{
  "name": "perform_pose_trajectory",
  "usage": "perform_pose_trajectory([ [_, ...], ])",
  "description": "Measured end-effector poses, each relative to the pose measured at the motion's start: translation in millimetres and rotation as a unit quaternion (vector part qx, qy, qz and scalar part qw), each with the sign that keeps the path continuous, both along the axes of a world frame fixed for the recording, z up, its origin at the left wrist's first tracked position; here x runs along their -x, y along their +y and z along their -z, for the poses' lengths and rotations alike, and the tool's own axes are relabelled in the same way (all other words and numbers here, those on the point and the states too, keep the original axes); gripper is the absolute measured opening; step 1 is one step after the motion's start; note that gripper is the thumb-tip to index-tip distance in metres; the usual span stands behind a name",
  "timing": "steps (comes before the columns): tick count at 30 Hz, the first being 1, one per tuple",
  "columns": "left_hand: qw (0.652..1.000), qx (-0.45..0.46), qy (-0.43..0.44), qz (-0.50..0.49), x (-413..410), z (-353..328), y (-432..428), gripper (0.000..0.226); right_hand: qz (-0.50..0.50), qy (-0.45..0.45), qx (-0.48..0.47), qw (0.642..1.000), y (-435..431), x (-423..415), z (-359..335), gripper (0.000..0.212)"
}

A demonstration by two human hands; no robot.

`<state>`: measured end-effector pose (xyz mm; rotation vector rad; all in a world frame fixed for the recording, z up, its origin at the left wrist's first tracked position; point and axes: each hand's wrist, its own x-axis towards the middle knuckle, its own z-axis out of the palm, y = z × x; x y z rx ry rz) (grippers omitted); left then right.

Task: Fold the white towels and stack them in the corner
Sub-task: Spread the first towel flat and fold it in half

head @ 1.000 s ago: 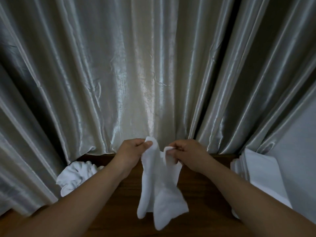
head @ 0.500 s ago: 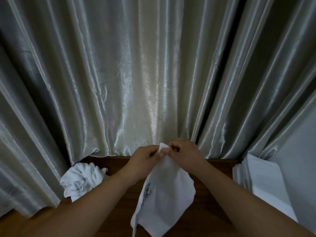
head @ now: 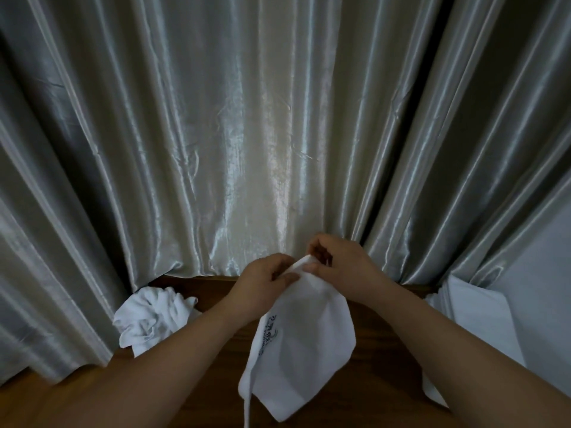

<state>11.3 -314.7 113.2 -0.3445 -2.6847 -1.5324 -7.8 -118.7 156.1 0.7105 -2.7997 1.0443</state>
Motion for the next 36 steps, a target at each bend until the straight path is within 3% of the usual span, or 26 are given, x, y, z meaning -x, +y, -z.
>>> perform_pose_trajectory([
  [5,1.0,-0.004,0.019,-0.015,-13.7,29.5,-11.2,0.028,0.008,-0.02,0.002,1.0,5.7,-0.2,-13.6,0.014],
  [13,0.986,0.114,0.099,-0.075,-33.5,84.7,-19.8,0.043,0.031,0.003,0.025,0.999,16.1,-0.6,-42.9,0.013],
  [23,0.977,0.171,0.112,-0.058,-31.8,120.9,-13.0,0.031,0.052,0.023,0.055,0.997,19.8,4.3,-68.8,0.013],
  [27,0.979,0.188,0.061,-0.055,-31.5,141.6,-20.1,0.035,0.057,0.031,0.061,0.996,23.4,7.8,-76.6,0.013],
  [30,0.975,0.212,0.05,-0.051,-30.2,149.9,-24.4,0.026,0.064,0.042,0.065,0.995,26.1,11.3,-78.8,0.013],
  [36,0.986,0.149,0.042,-0.064,-26.7,128.8,-46.8,0.012,0.094,0.041,0.065,0.993,44.6,23.9,-77.0,0.012],
])
